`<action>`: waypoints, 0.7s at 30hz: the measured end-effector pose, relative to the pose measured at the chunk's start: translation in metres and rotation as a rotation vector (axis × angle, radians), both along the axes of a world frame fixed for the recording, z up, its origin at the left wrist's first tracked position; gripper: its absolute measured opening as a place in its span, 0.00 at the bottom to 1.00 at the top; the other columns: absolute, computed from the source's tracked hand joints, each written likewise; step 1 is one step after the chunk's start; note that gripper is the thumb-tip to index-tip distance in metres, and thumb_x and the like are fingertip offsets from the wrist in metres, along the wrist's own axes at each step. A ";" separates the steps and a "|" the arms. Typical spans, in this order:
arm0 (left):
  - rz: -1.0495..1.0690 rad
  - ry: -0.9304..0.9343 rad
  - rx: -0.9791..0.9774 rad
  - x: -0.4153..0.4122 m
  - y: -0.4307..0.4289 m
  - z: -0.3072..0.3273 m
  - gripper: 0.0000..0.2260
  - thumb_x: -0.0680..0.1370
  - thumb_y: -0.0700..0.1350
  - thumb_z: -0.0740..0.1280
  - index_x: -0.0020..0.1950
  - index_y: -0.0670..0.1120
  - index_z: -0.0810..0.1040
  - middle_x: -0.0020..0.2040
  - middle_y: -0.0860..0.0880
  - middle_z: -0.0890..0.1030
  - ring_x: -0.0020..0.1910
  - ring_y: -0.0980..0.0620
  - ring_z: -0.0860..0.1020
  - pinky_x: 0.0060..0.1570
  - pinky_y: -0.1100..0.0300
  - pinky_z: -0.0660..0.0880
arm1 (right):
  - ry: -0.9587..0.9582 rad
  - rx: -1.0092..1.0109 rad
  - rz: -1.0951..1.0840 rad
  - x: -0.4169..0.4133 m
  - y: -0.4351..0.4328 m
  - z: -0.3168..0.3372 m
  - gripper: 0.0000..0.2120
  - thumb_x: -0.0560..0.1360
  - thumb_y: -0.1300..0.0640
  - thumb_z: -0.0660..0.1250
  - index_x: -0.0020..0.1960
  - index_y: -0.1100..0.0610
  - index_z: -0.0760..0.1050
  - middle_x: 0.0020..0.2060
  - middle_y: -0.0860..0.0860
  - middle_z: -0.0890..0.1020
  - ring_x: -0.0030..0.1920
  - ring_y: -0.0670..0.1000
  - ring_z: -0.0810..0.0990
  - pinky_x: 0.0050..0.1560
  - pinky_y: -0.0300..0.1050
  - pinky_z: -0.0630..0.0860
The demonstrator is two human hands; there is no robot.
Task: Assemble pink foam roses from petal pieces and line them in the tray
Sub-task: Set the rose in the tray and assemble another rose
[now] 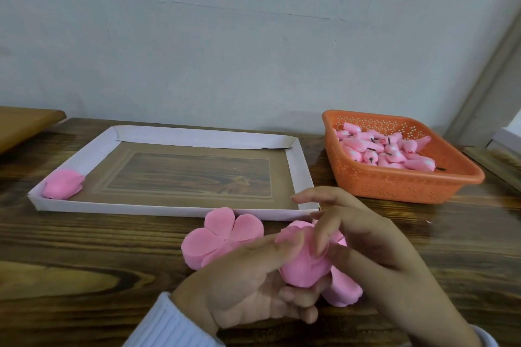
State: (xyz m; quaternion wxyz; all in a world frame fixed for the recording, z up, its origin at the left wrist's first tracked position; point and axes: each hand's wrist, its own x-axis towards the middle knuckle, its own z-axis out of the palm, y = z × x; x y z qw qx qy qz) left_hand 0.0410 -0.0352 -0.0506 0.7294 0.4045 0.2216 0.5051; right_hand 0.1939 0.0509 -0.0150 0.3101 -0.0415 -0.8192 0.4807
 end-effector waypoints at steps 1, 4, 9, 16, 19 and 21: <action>0.011 0.001 -0.007 0.000 0.001 0.001 0.13 0.77 0.57 0.66 0.52 0.49 0.79 0.42 0.44 0.69 0.31 0.58 0.67 0.45 0.59 0.74 | 0.013 -0.039 0.020 0.000 0.000 0.000 0.13 0.69 0.68 0.64 0.37 0.51 0.78 0.58 0.47 0.79 0.65 0.51 0.75 0.44 0.55 0.79; 0.039 -0.007 -0.039 0.001 0.002 0.000 0.13 0.78 0.56 0.63 0.51 0.48 0.79 0.41 0.46 0.72 0.31 0.58 0.68 0.46 0.59 0.74 | 0.036 -0.120 0.059 0.000 0.001 -0.001 0.07 0.70 0.59 0.63 0.38 0.51 0.78 0.60 0.49 0.78 0.64 0.55 0.76 0.44 0.56 0.79; 0.109 0.011 -0.082 0.008 0.002 0.002 0.14 0.78 0.56 0.59 0.46 0.48 0.79 0.35 0.50 0.76 0.29 0.57 0.68 0.43 0.59 0.75 | 0.034 -0.123 0.077 -0.001 0.005 -0.004 0.07 0.71 0.59 0.63 0.38 0.52 0.79 0.61 0.51 0.78 0.66 0.57 0.74 0.56 0.54 0.77; 0.247 0.130 -0.082 0.011 0.003 0.005 0.22 0.79 0.61 0.53 0.39 0.51 0.81 0.28 0.54 0.76 0.22 0.61 0.67 0.39 0.62 0.75 | 0.018 -0.116 0.082 -0.002 0.007 -0.006 0.05 0.70 0.58 0.65 0.38 0.54 0.79 0.60 0.53 0.78 0.66 0.58 0.74 0.57 0.64 0.72; 0.277 0.177 -0.071 0.012 0.004 0.004 0.21 0.78 0.62 0.54 0.39 0.51 0.81 0.30 0.53 0.76 0.22 0.60 0.67 0.39 0.62 0.75 | 0.014 -0.175 0.079 -0.004 0.005 -0.007 0.06 0.72 0.58 0.65 0.39 0.52 0.80 0.60 0.53 0.78 0.67 0.57 0.73 0.55 0.51 0.77; 0.264 0.142 -0.045 0.014 0.004 0.002 0.21 0.73 0.66 0.61 0.43 0.50 0.81 0.32 0.52 0.75 0.25 0.59 0.68 0.40 0.62 0.76 | 0.003 -0.138 0.003 -0.006 0.004 -0.009 0.05 0.71 0.57 0.66 0.41 0.49 0.80 0.58 0.49 0.79 0.69 0.50 0.71 0.54 0.41 0.77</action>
